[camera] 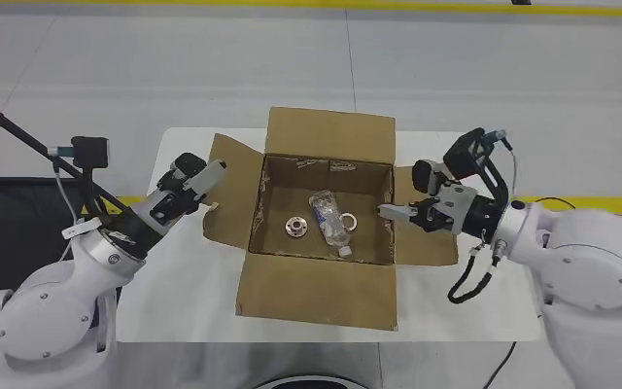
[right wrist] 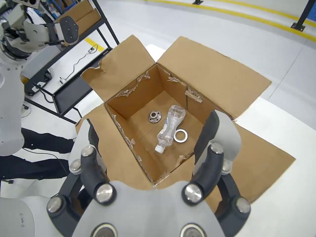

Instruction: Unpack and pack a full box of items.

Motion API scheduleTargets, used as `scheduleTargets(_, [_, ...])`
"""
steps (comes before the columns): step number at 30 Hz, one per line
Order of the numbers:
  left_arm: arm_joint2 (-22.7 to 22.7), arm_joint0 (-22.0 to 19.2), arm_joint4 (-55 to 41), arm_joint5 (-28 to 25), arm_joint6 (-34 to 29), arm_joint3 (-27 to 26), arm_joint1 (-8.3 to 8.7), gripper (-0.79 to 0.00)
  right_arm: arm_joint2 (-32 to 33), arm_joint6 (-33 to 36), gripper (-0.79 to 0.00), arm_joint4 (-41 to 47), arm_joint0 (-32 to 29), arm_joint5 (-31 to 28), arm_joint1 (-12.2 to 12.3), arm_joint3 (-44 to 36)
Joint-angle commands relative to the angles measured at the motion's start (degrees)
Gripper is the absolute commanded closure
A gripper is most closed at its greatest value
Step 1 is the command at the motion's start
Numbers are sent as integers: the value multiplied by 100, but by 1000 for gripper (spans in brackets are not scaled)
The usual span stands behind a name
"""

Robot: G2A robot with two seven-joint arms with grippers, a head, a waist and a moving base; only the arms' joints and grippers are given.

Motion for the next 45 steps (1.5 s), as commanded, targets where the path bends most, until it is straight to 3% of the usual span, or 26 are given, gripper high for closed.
scheduleTargets(1, [-285, 266, -295, -250, 31, 42, 8, -785, -488, 46, -785, -130, 388, 288, -48, 229])
scheduleTargets(3, [-471, 429, -478, -425, 25, 71, 17, -785, -785, 78, -785, -279, 644, 574, -90, 314])
scheduleTargets(16, [-471, 429, -478, -425, 25, 71, 17, -785, -785, 78, -785, -279, 644, 574, -90, 314])
scheduleTargets(18, [-471, 429, -478, -425, 25, 71, 17, -785, -1019, 131, -785, -578, 628, 530, -98, 235])
scheduleTargets(22, [-433, 461, -560, -338, 203, 161, 25, -785, -1848, 317, -785, -1324, 960, 998, -205, 213])
scheduleTargets(28, [-482, 395, -850, -74, 505, 366, 52, -785, -3162, 666, -785, -1870, 1753, 1542, -514, 838])
scheduleTargets(34, [-483, 395, -861, -68, 502, 369, 55, -785, -4222, 769, -785, -2100, 2493, 2239, -969, 2137])
scheduleTargets(39, [-483, 395, -861, -68, 502, 369, 55, -785, -4766, 685, -785, -1779, 2913, 2251, -1361, 3232])
scheduleTargets(45, [-483, 395, -861, -68, 502, 369, 55, -785, -5110, 652, -785, -1737, 3122, 2443, -1692, 3997])
